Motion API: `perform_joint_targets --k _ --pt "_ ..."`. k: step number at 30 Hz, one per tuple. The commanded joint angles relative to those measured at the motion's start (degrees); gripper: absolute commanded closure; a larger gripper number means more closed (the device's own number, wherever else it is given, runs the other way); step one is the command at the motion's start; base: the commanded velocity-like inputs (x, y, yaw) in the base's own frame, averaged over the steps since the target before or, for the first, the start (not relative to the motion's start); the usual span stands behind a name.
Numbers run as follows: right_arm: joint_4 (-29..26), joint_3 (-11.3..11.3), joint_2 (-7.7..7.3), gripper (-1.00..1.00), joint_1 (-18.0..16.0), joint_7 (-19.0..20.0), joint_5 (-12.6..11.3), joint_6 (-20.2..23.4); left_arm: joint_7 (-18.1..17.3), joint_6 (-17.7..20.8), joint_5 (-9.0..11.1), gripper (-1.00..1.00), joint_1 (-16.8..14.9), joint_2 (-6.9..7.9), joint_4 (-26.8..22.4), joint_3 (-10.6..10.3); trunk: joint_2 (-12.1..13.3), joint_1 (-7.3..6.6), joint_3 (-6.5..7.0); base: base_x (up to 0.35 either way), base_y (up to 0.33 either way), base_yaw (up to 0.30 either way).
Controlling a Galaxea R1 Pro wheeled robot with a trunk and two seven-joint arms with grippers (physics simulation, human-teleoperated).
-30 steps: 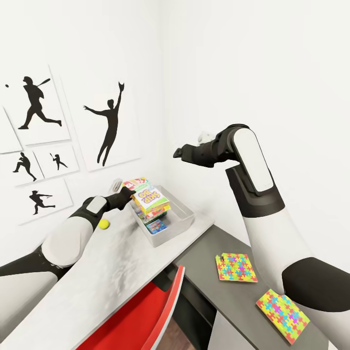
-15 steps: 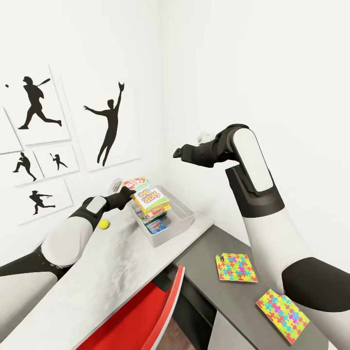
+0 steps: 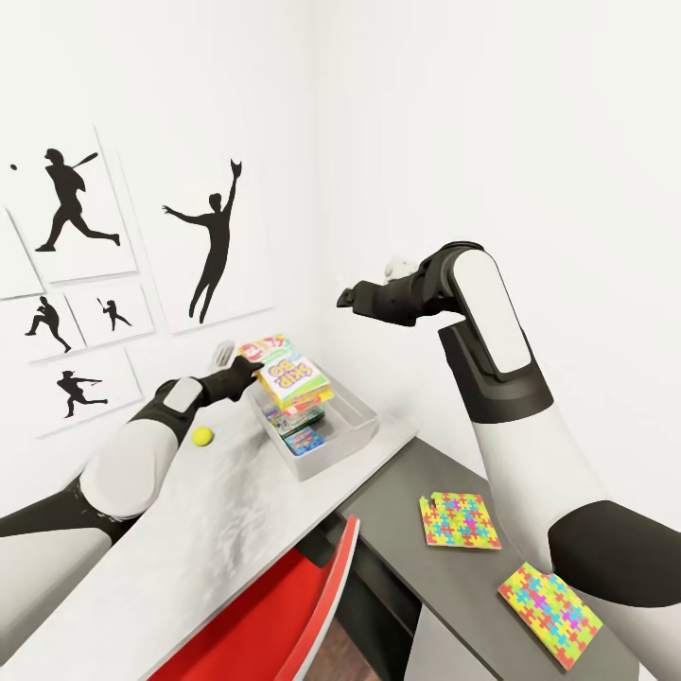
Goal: Put all the toys in the child's room - the three board games (two on the bed and one on the table), the two jigsaw puzzles on the table, and the tennis ball on the table - inside the toy box on the table in the child's room.
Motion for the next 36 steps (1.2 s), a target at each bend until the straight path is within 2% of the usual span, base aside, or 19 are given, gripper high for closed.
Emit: perform_joint_targets --k 1,6,18,36 --pt "-0.01 0.0 0.01 -1.0 -0.08 -0.58 -0.48 0.47 -0.15 0.99 0.39 1.0 -0.05 -0.04 -0.31 0.19 -0.13 0.04 -0.14 0.0 0.0 0.0" --pt "0.06 0.02 0.01 -1.0 -0.08 -0.59 -0.55 0.47 -1.34 3.11 0.36 1.0 -0.06 -0.03 -1.35 0.19 -0.13 0.04 -0.14 0.0 0.0 0.0" --pt "0.18 0.48 0.09 -1.0 -0.08 -0.59 -0.54 0.47 -1.54 3.38 0.36 1.0 -0.06 -0.12 -1.51 0.11 -0.13 0.04 -0.2 0.0 0.0 0.0" --pt "1.48 1.17 0.1 -1.0 -0.08 -0.5 -0.49 0.47 -1.54 2.99 0.36 1.0 -0.07 -0.12 -1.51 -0.15 -0.13 0.04 -1.81 0.0 0.0 0.0"
